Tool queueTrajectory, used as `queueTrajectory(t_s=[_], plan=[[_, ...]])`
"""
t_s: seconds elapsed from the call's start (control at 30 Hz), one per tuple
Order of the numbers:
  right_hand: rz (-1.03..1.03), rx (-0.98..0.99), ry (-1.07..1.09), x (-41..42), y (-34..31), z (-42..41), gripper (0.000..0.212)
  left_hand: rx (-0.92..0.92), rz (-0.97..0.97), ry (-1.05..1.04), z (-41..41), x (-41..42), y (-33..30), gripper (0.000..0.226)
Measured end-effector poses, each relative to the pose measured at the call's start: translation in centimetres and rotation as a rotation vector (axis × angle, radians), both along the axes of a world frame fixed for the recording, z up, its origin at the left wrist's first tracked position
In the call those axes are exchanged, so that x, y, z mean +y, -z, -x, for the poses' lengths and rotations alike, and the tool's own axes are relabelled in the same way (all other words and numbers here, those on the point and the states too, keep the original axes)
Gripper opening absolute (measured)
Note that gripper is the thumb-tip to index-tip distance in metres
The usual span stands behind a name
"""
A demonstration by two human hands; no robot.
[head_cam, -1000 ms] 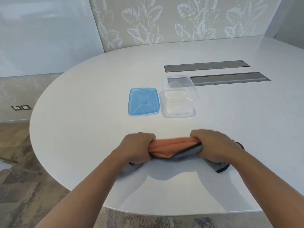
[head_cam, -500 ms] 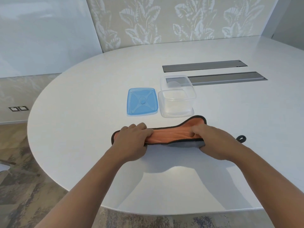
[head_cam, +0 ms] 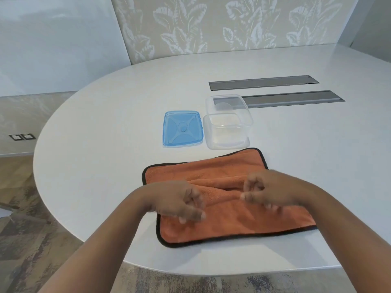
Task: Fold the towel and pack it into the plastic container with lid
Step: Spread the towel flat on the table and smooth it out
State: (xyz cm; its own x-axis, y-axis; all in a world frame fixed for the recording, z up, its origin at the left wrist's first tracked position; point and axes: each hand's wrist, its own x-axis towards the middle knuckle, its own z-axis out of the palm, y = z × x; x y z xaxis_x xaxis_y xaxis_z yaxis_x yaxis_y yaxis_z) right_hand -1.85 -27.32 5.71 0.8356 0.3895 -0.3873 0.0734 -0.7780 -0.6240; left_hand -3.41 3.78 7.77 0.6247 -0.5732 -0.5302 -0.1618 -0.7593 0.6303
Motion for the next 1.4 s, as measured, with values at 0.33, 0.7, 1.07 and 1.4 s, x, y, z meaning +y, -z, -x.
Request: queueTrajectory(t_s=[0.33, 0.7, 1.07, 1.4], plan=[[0.016, -0.392, 0.146, 0.5, 4.1, -2.2, 0.029, -0.544, -0.289, -0.317, -2.0, -0.1, 3.7, 0.074], [0.512, -0.096, -0.052, 0.4, 0.2, -1.3, 0.081, -0.19, -0.538, -0.021, -1.5, -0.1, 5.6, 0.167], [0.348, -0.277, -0.015, 1.5, 5.3, -2.3, 0.073, -0.509, -0.39, -0.361, -1.9, -2.7, 7.1, 0.11], [0.459, -0.076, -0.046, -0.2, 6.0, -2.9, 0.126, -0.346, -0.499, -0.067, -2.0, -2.8, 8.1, 0.157]])
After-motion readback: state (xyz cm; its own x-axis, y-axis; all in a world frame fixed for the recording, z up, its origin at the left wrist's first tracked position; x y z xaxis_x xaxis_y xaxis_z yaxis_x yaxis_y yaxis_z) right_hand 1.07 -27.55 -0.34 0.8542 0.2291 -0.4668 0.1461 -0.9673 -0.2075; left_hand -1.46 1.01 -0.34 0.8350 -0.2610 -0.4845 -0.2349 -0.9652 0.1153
